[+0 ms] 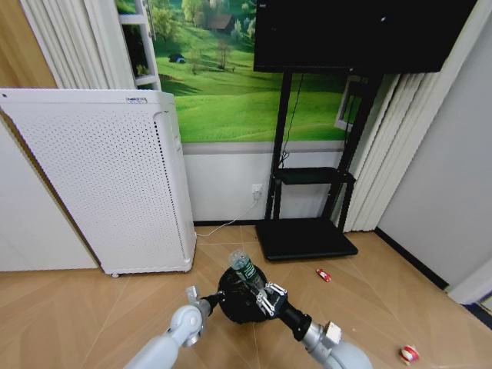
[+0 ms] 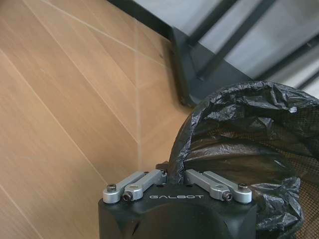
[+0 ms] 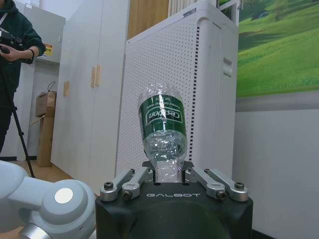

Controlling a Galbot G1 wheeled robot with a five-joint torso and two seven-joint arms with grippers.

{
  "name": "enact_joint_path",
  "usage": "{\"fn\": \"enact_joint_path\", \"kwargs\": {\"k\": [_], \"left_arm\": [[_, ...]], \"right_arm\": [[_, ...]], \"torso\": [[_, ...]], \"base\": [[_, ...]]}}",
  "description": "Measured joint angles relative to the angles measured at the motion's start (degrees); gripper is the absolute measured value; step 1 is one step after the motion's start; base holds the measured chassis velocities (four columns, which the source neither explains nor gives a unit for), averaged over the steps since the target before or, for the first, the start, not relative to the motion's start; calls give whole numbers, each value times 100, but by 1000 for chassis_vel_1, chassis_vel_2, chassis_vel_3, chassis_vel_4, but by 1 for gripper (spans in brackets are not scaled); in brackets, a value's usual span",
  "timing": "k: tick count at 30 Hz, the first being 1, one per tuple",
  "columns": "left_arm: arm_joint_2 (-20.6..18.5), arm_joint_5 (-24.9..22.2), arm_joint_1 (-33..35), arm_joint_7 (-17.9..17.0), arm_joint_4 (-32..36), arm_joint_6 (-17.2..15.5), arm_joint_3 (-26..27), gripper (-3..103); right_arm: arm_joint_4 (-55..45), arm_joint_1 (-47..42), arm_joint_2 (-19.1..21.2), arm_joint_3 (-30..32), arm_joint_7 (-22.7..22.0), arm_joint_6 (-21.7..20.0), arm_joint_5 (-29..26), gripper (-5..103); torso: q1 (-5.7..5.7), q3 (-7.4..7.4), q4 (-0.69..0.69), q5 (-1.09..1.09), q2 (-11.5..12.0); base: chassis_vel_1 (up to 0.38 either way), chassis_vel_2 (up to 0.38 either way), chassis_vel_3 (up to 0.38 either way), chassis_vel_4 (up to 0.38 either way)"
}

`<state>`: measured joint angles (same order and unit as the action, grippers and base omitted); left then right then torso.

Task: Pick up the trash bin and place the garbage on the floor into it.

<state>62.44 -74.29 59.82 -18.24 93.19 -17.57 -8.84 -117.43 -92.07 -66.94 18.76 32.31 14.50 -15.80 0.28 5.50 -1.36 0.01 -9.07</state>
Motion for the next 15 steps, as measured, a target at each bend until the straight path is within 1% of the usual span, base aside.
{"fn": "enact_joint_path", "kwargs": {"k": [2, 3, 4, 5, 6, 7, 8, 15], "left_arm": [[-36, -9, 130, 10, 175, -71, -12, 2], [-76, -10, 201, 11, 286, -94, -7, 2], [-76, -10, 201, 11, 286, -94, -7, 2], [-114, -10, 255, 11, 374, -101, 16, 2], [-176, -10, 347, 6, 504, -107, 88, 2], [-176, -10, 347, 6, 504, -107, 88, 2], [-245, -7, 493, -16, 651, -108, 249, 2], [-344, -7, 839, -35, 871, -111, 602, 2]], "right_arm": [[217, 51, -101, -225, -55, 5, 66, 23], [352, 111, -129, -318, -87, 18, 93, 23], [352, 111, -129, -318, -87, 18, 93, 23], [479, 179, -140, -396, -108, 26, 134, 23], [594, 263, -148, -460, -137, 38, 178, 23], [594, 263, -148, -460, -137, 38, 178, 23], [687, 359, -145, -499, -169, 44, 213, 23], [752, 475, -103, -533, -201, 55, 352, 23]], "torso": [[-1, 0, 1, 0, 0], [-1, 0, -2, -1, 0], [-1, 0, -2, -1, 0], [-1, 0, 1, -2, 0], [-1, 0, 0, 1, 0], [-1, 0, 0, 1, 0], [-1, 0, 1, 0, 0], [-1, 0, 1, -1, 0]], "base": [[0, 0, 0, 0], [0, 0, 0, 0], [0, 0, 0, 0], [0, 0, 0, 0], [0, 0, 0, 0], [0, 0, 0, 0], [0, 0, 0, 0], [0, 0, 0, 0]]}}
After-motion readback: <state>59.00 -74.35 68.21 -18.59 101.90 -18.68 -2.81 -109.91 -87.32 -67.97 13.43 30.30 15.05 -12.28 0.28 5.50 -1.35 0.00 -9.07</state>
